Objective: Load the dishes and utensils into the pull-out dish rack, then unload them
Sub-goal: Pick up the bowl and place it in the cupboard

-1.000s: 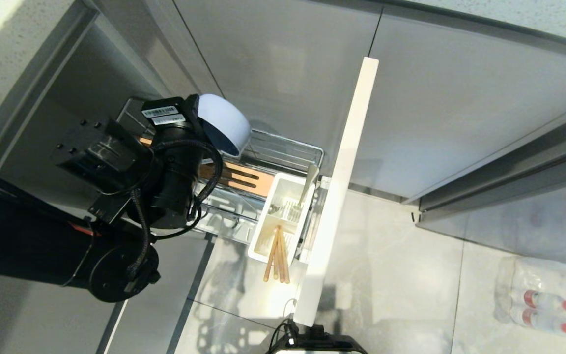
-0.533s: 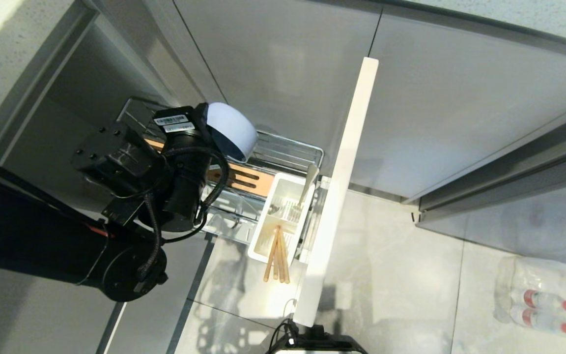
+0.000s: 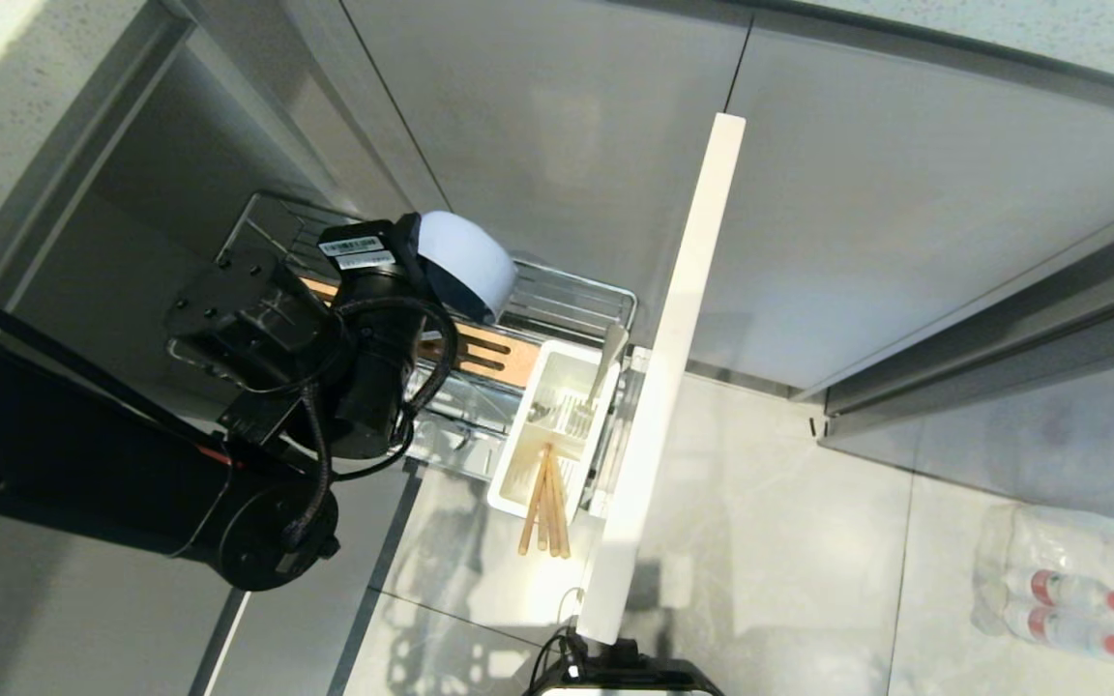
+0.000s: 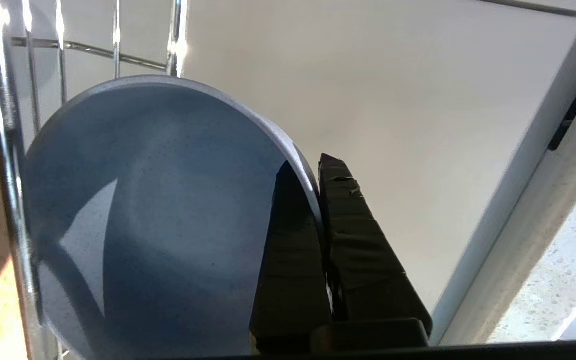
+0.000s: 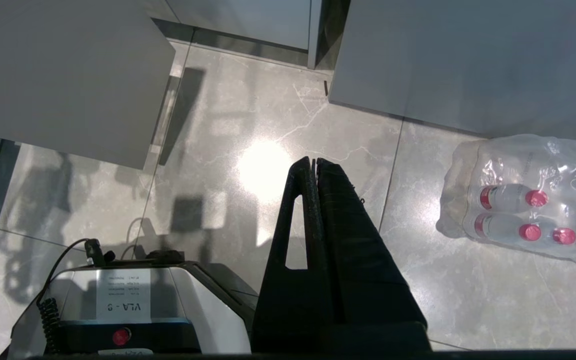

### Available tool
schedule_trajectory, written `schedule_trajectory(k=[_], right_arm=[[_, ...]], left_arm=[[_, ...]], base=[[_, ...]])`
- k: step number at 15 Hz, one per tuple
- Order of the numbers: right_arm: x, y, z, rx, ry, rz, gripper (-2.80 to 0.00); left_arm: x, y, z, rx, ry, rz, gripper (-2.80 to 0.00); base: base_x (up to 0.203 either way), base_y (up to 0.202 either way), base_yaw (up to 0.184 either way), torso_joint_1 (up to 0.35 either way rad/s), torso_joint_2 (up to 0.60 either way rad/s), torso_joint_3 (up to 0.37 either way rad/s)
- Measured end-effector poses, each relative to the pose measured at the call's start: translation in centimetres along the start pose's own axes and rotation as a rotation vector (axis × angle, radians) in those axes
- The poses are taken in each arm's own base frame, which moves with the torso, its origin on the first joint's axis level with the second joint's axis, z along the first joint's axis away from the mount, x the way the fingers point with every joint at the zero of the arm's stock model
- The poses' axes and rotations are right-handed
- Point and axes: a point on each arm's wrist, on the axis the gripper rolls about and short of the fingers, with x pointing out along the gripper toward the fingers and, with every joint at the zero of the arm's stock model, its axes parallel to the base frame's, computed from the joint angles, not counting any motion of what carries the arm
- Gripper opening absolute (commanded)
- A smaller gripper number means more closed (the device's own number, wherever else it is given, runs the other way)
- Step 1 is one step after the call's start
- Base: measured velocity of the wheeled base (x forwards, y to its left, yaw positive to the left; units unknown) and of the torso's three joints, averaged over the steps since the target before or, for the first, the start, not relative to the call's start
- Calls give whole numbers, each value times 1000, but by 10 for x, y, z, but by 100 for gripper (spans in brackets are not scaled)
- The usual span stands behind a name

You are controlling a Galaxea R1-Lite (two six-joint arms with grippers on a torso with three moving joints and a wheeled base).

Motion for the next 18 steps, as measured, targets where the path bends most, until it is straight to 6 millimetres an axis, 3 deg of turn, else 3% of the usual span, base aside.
schedule_trajectory(k=[18], right_arm=[[0, 0, 0, 0, 0, 0, -280]], left_arm=[[0, 4, 1, 21, -6, 24, -280]], base=[[0, 0, 0, 0, 0, 0]])
